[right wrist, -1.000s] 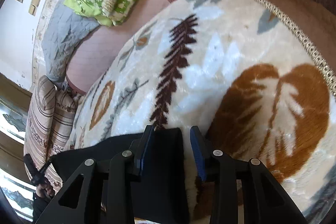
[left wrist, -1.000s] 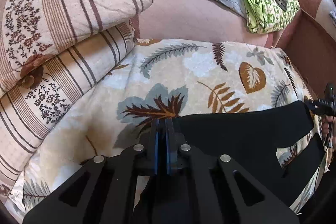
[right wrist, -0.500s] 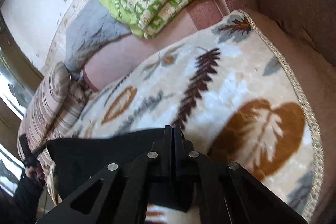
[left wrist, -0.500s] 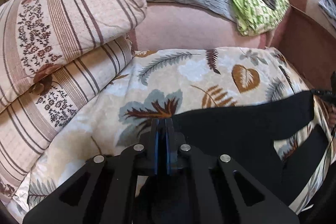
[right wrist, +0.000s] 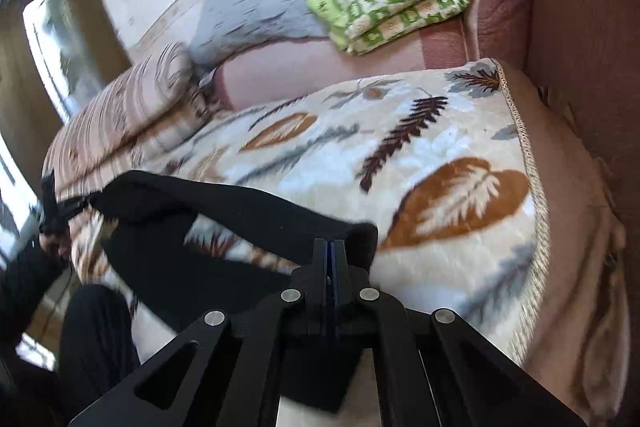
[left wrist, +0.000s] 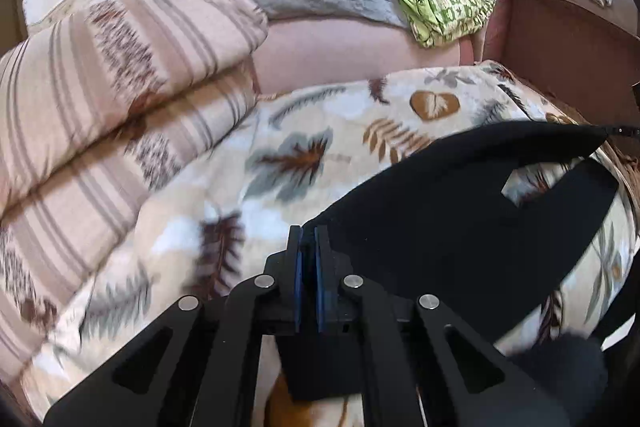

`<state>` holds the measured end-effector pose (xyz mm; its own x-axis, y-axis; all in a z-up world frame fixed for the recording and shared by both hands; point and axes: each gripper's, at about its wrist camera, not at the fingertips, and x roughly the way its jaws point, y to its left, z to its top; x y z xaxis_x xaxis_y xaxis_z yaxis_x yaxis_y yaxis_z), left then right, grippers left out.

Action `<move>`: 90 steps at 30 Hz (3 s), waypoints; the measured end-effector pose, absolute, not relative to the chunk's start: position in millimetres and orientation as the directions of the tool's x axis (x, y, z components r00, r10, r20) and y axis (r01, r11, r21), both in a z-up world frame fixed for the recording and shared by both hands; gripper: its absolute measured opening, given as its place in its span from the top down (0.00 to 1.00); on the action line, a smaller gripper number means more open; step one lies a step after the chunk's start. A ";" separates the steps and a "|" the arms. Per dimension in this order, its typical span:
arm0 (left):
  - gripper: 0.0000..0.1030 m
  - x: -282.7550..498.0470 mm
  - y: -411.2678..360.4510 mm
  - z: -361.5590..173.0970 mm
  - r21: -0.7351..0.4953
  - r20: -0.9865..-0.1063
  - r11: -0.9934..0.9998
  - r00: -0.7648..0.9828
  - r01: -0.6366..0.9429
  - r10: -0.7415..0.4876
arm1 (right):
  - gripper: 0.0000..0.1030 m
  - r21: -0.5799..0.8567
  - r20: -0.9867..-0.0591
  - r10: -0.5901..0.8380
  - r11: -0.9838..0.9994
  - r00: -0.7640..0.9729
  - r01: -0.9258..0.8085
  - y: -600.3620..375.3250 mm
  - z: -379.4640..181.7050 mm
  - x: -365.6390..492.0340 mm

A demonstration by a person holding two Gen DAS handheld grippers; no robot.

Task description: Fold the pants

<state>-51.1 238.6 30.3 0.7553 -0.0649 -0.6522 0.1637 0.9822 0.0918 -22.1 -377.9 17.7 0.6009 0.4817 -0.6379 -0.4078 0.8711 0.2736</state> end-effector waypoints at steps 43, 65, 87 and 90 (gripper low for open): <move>0.89 -98.0 240.0 -21.0 -0.436 -0.635 0.900 0.712 -0.007 -0.302 | 0.56 -0.019 -0.847 0.320 0.780 0.425 -0.626 -305.2 -40.7 -56.8; 0.90 -40.6 252.2 -22.0 -0.190 -0.691 0.971 0.722 -0.148 -0.025 | 0.62 0.248 -0.636 0.495 0.858 0.593 -0.450 -384.5 13.6 -60.3; 0.39 -67.7 225.8 -50.3 -0.255 -0.723 0.965 0.675 -0.063 -0.147 | 0.45 0.016 -0.672 0.340 0.895 0.658 -0.447 -306.3 4.5 -21.6; 0.36 -70.2 215.6 -55.4 -0.180 -0.698 0.983 0.708 -0.030 -0.107 | 0.45 0.012 -0.773 0.267 0.913 0.576 -0.407 -297.2 -20.7 7.6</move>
<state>-70.2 215.6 -55.4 0.7082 -0.1066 -0.6979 -0.0295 0.9832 -0.1801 7.6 -297.2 -20.7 0.5757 0.2672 -0.7728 -0.4071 0.9133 0.0125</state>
